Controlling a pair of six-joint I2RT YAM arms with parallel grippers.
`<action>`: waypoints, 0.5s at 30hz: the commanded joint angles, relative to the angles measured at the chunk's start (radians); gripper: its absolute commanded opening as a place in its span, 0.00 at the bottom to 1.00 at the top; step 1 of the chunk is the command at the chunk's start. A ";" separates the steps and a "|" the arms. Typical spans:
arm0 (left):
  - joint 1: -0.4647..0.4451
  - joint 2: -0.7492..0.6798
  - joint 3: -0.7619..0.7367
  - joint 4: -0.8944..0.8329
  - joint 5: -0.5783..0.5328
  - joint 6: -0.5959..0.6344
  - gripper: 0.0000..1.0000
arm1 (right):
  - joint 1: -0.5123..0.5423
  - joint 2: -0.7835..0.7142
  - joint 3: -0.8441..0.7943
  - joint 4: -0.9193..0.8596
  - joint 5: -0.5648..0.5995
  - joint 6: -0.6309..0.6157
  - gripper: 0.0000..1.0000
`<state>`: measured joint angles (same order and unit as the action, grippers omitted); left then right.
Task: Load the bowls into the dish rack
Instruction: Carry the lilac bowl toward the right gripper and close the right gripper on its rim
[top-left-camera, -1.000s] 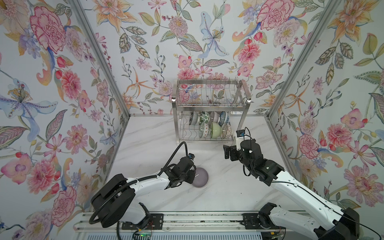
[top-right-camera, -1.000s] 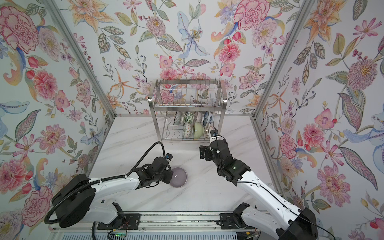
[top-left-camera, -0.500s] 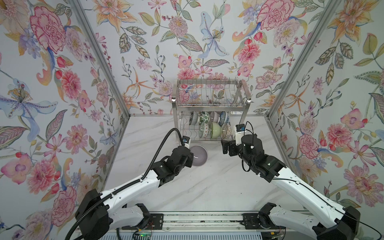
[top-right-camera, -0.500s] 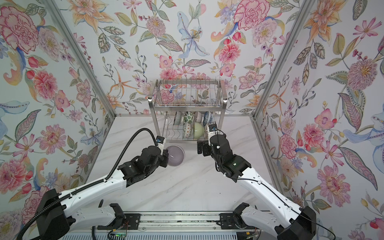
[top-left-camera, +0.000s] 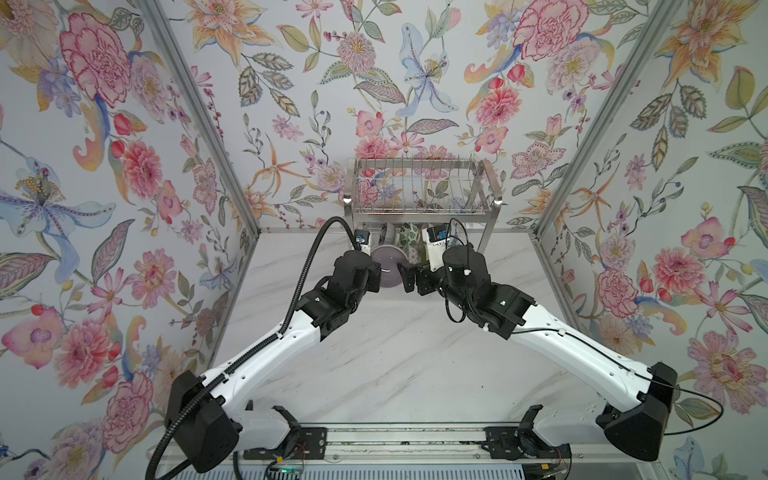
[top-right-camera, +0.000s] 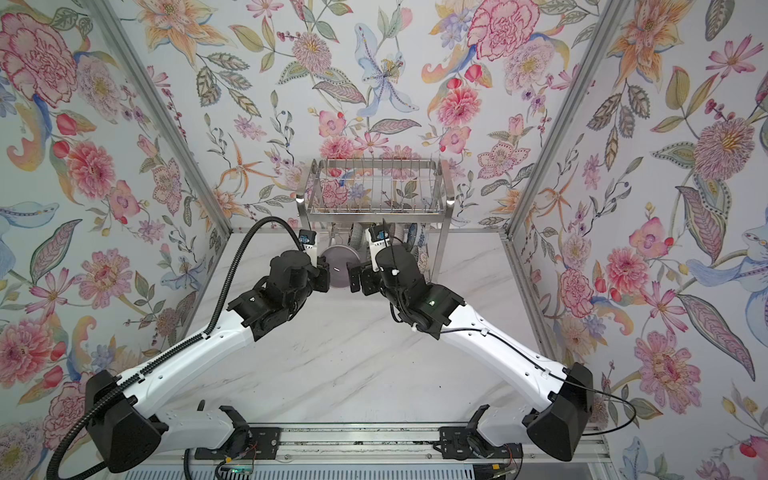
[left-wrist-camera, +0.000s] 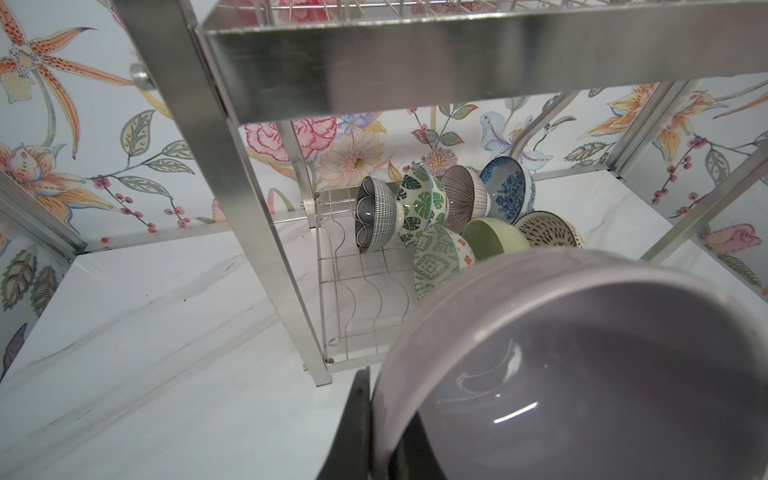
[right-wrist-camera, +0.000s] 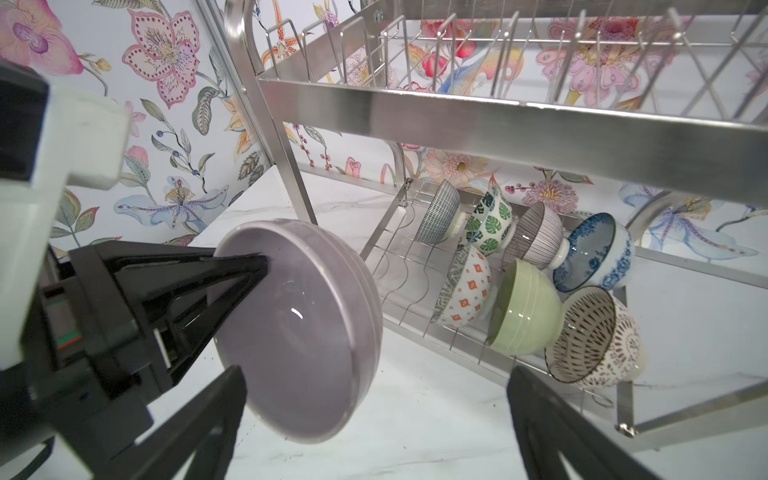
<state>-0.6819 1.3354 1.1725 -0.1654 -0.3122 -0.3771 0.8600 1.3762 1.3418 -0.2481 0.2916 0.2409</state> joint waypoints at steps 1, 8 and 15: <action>0.017 0.021 0.090 0.052 0.039 0.038 0.00 | 0.002 0.039 0.057 0.024 0.019 -0.009 1.00; 0.018 0.072 0.160 0.038 0.071 0.050 0.00 | -0.010 0.143 0.120 0.036 0.091 0.070 0.69; 0.017 0.068 0.157 0.043 0.077 0.047 0.00 | -0.034 0.185 0.141 0.041 0.101 0.103 0.34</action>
<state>-0.6678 1.4120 1.2861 -0.1753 -0.2550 -0.3355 0.8352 1.5547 1.4525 -0.2195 0.3740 0.3199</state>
